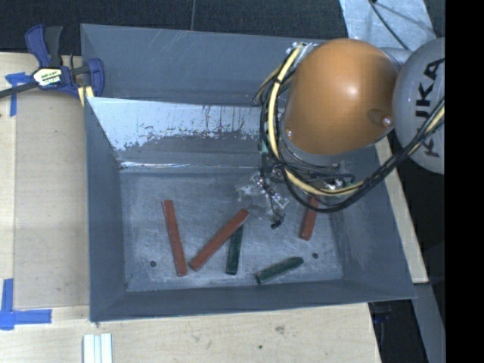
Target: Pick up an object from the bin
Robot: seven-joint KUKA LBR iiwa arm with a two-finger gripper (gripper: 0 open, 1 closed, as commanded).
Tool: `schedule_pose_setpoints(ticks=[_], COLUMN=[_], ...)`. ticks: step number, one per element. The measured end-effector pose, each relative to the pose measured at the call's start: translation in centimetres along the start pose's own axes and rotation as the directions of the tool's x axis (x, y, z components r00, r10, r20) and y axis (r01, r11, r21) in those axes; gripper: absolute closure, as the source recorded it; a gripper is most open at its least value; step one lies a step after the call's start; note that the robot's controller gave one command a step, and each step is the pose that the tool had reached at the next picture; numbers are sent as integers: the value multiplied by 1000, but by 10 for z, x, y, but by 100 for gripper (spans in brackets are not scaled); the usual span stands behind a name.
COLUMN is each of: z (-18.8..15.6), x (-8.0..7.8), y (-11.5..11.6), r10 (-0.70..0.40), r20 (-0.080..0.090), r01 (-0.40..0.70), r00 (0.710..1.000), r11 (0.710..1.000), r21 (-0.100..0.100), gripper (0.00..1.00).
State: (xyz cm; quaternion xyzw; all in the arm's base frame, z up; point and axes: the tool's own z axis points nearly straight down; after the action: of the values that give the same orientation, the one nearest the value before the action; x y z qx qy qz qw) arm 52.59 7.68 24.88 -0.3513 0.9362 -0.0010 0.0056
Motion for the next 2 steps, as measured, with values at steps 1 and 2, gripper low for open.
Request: schedule_pose_setpoints(ticks=[1,2], z=[4,148], x=[1,-44], y=[1,27], r10=[3,-218], r20=[-7,-9], r01=[-3,218], r00=[1000,976], r11=[1000,976], r21=[-5,-12], gripper=[0,0])
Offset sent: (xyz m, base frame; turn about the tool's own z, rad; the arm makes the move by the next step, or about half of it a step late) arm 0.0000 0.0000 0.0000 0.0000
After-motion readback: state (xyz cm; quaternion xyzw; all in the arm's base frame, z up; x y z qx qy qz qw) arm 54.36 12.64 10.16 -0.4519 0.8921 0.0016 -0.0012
